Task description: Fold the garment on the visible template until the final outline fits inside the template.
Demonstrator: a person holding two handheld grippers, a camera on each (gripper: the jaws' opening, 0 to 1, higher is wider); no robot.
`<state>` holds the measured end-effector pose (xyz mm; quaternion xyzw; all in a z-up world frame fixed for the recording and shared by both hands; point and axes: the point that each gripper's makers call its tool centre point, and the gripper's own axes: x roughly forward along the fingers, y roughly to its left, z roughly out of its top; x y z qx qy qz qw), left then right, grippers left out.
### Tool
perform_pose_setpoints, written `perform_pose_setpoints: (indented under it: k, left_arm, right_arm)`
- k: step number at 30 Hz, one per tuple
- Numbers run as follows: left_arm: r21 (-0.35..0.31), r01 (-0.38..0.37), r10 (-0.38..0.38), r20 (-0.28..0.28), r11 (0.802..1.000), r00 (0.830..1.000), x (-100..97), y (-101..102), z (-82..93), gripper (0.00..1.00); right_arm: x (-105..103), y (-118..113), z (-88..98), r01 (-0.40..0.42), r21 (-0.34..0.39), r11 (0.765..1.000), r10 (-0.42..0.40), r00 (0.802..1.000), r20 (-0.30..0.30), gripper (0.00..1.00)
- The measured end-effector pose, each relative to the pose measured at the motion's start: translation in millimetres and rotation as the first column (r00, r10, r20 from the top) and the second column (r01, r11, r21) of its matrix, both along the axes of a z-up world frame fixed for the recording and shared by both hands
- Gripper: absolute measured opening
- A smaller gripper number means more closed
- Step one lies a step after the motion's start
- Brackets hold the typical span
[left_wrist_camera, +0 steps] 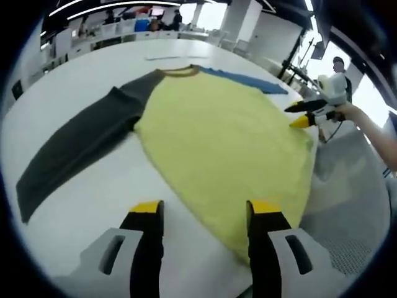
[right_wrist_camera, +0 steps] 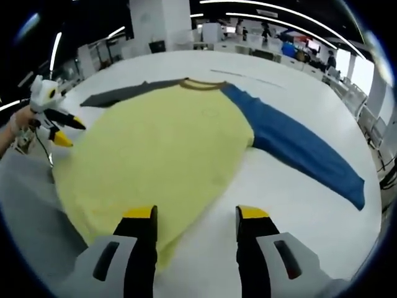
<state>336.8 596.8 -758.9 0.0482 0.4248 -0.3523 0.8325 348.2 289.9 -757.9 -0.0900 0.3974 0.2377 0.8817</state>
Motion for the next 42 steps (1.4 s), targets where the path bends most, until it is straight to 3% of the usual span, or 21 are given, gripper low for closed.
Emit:
perform_pose_setpoints:
  k: [9,26,36,42]
  left_arm:
    - [0.016,0.015,-0.015,-0.006,1.0,1.0,-0.2,-2.7,-1.4,0.38]
    - [0.047,0.053,-0.052,-0.02,0.997,0.998,-2.9,-7.1,-2.8,0.28]
    - [0.062,0.058,-0.058,-0.009,0.996,0.998,0.6,-4.9,-3.7,0.23]
    - [0.062,0.049,-0.049,-0.007,0.997,0.999,0.8,-3.7,-3.4,0.22]
  right_arm:
    - [1.1,-0.8,-3.2,0.015,0.007,1.0,-0.015,1.0,-0.007,0.48]
    - [-0.2,2.2,-6.3,0.027,0.048,0.998,-0.026,1.0,-0.007,0.4]
    - [3.2,-0.8,-7.2,0.015,-0.003,1.0,-0.015,1.0,0.013,0.34]
    - [2.6,1.7,-7.3,0.011,0.005,1.0,-0.011,1.0,0.008,0.3]
